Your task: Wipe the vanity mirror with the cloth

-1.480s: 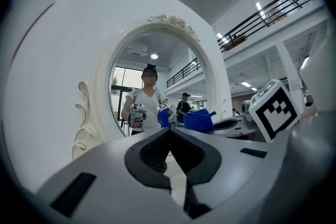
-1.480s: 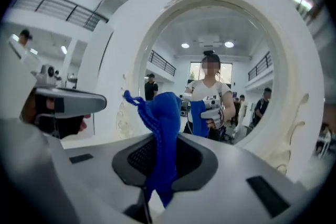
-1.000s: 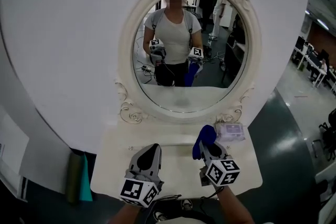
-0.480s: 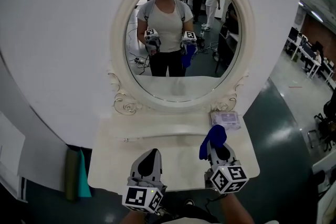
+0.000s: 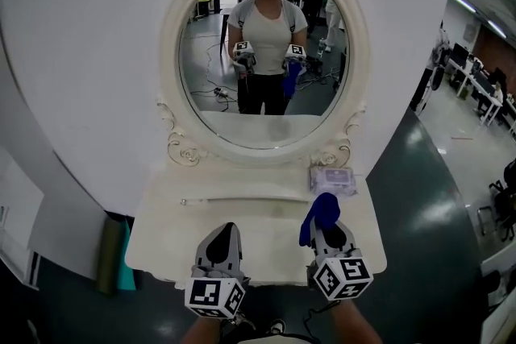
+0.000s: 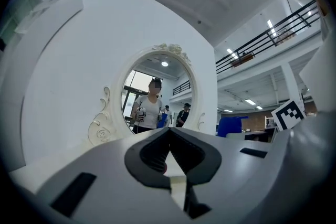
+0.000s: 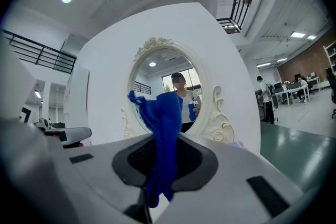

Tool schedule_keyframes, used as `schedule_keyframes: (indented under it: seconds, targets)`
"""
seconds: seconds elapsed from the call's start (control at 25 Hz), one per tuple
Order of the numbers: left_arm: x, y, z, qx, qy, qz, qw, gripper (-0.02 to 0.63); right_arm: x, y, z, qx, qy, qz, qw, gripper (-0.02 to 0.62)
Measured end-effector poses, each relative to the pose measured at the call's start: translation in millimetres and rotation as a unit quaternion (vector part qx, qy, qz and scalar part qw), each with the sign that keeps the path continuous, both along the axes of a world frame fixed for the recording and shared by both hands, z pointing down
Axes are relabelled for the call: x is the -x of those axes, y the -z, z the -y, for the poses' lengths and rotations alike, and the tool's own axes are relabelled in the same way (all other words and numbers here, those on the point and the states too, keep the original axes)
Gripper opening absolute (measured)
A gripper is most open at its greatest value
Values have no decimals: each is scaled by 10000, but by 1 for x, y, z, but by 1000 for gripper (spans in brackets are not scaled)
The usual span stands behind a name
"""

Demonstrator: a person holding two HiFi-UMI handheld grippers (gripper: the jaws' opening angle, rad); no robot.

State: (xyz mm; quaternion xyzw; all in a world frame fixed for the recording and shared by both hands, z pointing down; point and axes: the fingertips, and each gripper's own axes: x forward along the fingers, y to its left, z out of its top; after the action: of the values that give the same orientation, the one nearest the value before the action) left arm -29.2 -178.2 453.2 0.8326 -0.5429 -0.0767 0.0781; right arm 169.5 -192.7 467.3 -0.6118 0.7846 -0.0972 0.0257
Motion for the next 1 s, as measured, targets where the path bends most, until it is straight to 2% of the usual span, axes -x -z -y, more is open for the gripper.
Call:
schedule_keyframes:
  seconds: [0.28, 0.76, 1.0]
  targets:
    - [-32, 2, -12, 22, 26, 281, 9996, 5, -9, -9, -9, 26, 104, -32, 9999, 66]
    - [-30, 6, -11, 2, 129, 290, 9995, 4, 0, -12, -9, 125, 263, 62, 9996, 66]
    - [-17, 4, -6, 43, 219, 263, 9994, 3, 14, -15, -6, 190, 347, -135, 9991, 66]
